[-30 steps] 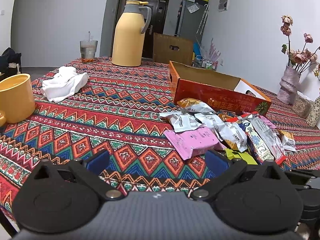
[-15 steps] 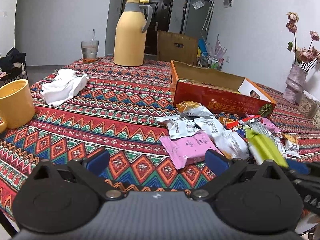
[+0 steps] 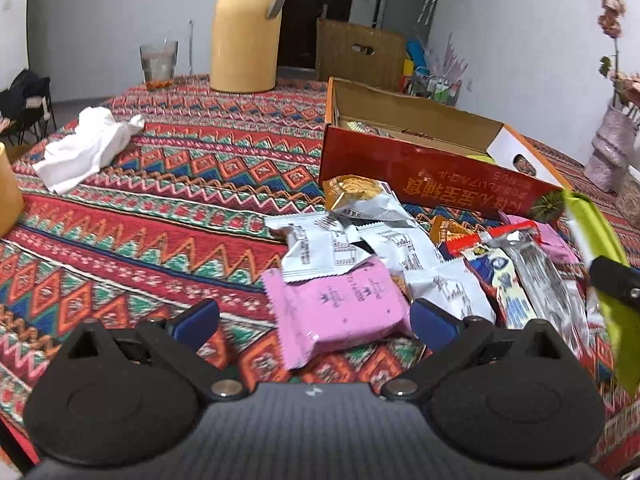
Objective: Organize snacks
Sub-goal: 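Grasp another lime-green bar with the right tool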
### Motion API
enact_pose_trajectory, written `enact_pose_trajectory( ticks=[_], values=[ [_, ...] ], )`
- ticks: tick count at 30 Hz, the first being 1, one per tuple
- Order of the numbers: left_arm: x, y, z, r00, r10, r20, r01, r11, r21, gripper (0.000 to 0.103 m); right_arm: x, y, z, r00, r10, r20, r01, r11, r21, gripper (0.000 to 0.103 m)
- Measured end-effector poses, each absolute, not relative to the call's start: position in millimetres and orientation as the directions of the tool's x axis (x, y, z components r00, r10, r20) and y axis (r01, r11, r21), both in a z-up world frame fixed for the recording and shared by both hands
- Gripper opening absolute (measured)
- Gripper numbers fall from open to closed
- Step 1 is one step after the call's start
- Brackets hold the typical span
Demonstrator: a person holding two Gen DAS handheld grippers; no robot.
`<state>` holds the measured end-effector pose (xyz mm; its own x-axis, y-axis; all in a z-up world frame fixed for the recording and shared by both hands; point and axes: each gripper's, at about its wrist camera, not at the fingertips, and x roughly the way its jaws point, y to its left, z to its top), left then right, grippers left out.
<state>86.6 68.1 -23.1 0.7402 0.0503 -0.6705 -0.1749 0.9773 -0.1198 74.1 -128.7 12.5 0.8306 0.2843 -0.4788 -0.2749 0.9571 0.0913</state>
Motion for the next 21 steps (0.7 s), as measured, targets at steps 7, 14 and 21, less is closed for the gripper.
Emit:
enact_pose_trajectory(
  ticks=[7,14,21],
  values=[
    [116.3,56.4,-34.8,0.690,0.112,-0.715,-0.241,0.967,-0.082,0.103,100.1,-159.5,10.1,0.855,0.250,-0.455,-0.225,0.968,0.109,0.032],
    [130.9,53.3,-41.0,0.663,0.162,-0.731,-0.297,0.953,-0.059,0.103,117.7,-183.3,-1.0,0.849,0.246,-0.467,-0.195,0.968,0.156,0.032],
    [126.0,48.0,-41.0,0.672,0.146,-0.726,-0.273,0.960,-0.059,0.090,121.2,-192.5,-11.0,0.833,0.273,-0.481,-0.205,0.960,0.190,0.032]
  ],
)
